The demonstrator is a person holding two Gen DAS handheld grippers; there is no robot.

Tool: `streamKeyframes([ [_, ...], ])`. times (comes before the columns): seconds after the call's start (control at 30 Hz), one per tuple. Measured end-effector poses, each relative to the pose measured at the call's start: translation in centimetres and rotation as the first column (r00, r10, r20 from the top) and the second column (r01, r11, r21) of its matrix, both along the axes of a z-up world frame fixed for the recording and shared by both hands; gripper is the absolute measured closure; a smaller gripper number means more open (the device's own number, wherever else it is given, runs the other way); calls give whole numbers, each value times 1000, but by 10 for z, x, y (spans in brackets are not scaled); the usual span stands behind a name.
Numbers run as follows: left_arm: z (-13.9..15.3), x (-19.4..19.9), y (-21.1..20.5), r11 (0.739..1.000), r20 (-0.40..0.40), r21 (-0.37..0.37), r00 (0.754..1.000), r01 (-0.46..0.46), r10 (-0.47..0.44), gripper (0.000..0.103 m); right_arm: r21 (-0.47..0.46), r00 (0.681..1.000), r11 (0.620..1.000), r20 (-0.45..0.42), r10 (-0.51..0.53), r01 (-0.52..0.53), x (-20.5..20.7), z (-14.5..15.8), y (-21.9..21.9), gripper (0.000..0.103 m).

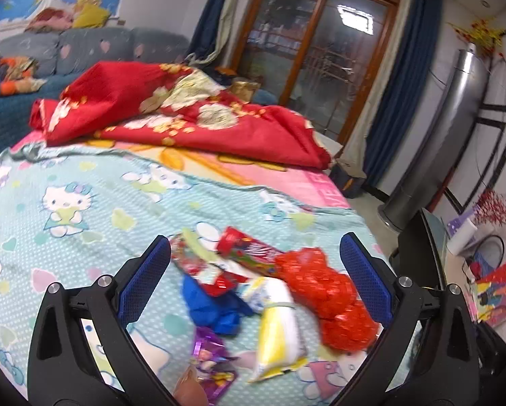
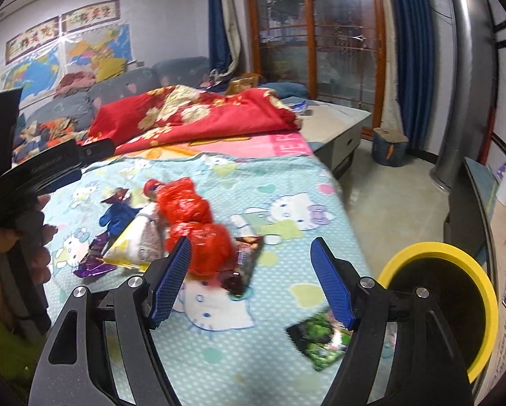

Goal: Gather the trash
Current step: 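Move both tools back over the remaining trash on the bed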

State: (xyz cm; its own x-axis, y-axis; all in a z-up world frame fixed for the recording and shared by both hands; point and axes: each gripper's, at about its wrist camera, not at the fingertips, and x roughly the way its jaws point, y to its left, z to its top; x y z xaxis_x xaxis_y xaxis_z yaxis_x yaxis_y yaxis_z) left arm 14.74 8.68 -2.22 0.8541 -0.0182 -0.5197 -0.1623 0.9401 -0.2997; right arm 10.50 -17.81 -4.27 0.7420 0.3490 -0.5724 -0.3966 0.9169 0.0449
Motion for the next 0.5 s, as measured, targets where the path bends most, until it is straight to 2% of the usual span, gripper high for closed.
streamKeyframes([
  [0.17,-12,5,27,997,-55,-61,998,-47,44,11,-33,998,998,-26,60,-61,7,-10,25,33],
  [0.23,-18,10,36,994,-100,-74,993,-75,67,11,-52,996,996,-37,75,-77,13,-15,34,33],
  [0.5,-45,27,50,974,-212,-215,977,-72,26,11,-116,992,987,-74,105,-114,37,-31,60,33],
])
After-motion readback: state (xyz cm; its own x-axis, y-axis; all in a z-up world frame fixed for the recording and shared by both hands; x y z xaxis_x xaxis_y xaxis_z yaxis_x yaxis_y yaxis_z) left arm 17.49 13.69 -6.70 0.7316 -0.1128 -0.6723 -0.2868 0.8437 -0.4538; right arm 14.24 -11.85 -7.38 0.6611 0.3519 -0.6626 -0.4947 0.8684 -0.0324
